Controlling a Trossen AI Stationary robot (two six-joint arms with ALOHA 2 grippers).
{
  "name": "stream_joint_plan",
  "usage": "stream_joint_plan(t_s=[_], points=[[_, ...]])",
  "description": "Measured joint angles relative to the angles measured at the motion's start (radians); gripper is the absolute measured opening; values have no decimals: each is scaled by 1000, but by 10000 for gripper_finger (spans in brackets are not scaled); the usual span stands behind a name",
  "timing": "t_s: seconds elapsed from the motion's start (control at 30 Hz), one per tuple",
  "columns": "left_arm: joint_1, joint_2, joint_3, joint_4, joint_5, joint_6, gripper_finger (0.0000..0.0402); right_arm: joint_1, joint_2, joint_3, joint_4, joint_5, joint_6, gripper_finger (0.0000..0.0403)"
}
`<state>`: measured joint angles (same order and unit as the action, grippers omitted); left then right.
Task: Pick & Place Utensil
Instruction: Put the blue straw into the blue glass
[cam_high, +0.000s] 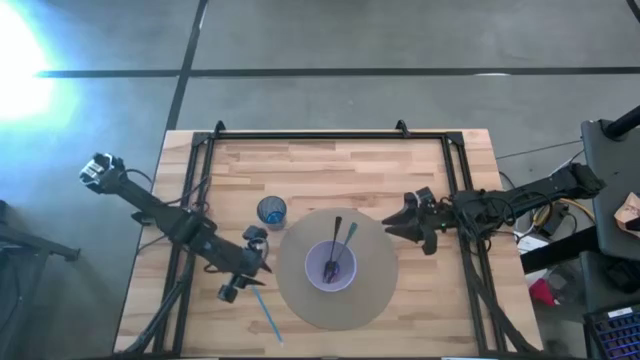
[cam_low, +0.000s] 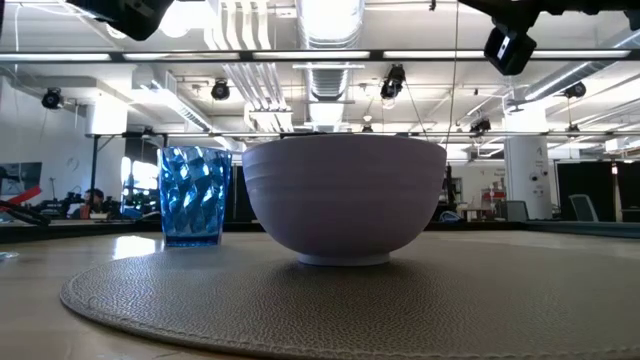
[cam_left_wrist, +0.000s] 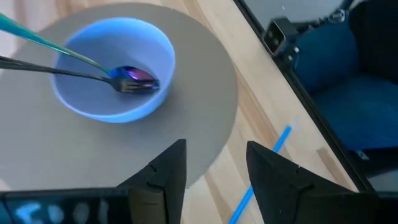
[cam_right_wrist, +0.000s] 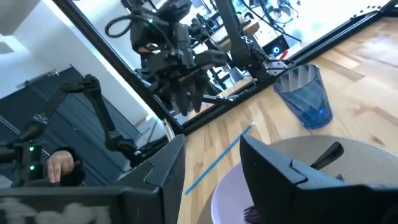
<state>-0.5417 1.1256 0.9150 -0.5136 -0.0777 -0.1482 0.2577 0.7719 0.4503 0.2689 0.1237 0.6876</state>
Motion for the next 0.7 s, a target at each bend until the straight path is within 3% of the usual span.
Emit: stream_joint_plan(t_s=[0.13,0.4,0.7], points=[[-7,54,38,-20,19,0,158,0,2,0,0,2,-1,150],[-17,193,148,-227,41,-7,158,0,3,0,2,7,-8,147],[-23,289,153,-282,148,-51,158,0,3,0,-3,7,-14,137]])
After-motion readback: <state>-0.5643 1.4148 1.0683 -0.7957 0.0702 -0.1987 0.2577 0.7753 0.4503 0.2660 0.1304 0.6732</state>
